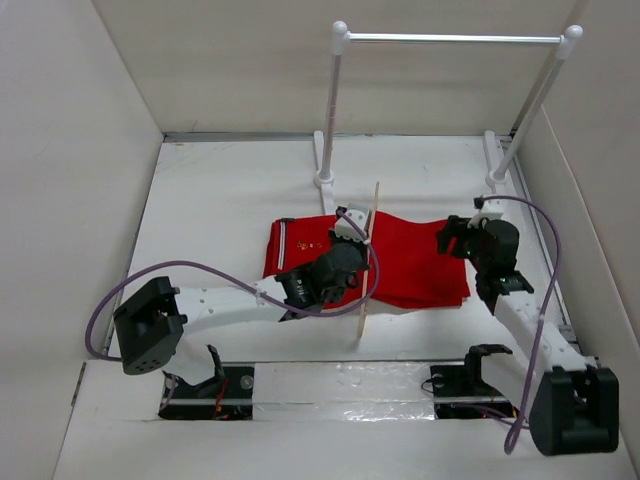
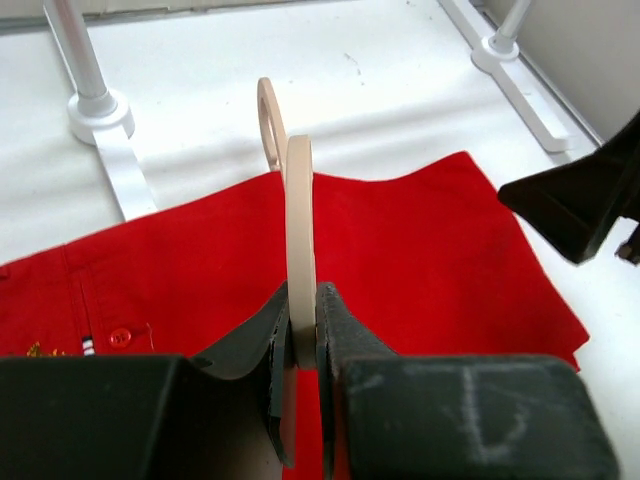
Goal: Place the trousers on the hanger
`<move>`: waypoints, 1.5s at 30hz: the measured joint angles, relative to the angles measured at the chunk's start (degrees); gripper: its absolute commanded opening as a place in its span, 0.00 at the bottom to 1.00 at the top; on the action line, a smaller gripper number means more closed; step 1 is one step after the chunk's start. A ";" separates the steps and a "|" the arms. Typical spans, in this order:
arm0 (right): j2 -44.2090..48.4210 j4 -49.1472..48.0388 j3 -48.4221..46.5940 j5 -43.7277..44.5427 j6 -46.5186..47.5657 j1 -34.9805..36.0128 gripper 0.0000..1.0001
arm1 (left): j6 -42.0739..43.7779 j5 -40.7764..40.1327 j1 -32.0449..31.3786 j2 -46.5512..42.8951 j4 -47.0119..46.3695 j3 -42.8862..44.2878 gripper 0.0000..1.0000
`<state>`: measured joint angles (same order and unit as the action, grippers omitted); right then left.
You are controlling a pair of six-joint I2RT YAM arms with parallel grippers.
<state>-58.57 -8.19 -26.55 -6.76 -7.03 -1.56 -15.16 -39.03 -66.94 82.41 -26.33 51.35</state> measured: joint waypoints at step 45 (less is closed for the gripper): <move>12.33 -17.27 4.07 22.38 -32.44 55.19 0.00 | 6.82 -4.61 -4.59 -2.34 7.87 17.44 0.14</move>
<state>-46.24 -25.45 -22.48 15.62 -39.46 53.63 -8.34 -43.64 -71.53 80.07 -18.46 68.79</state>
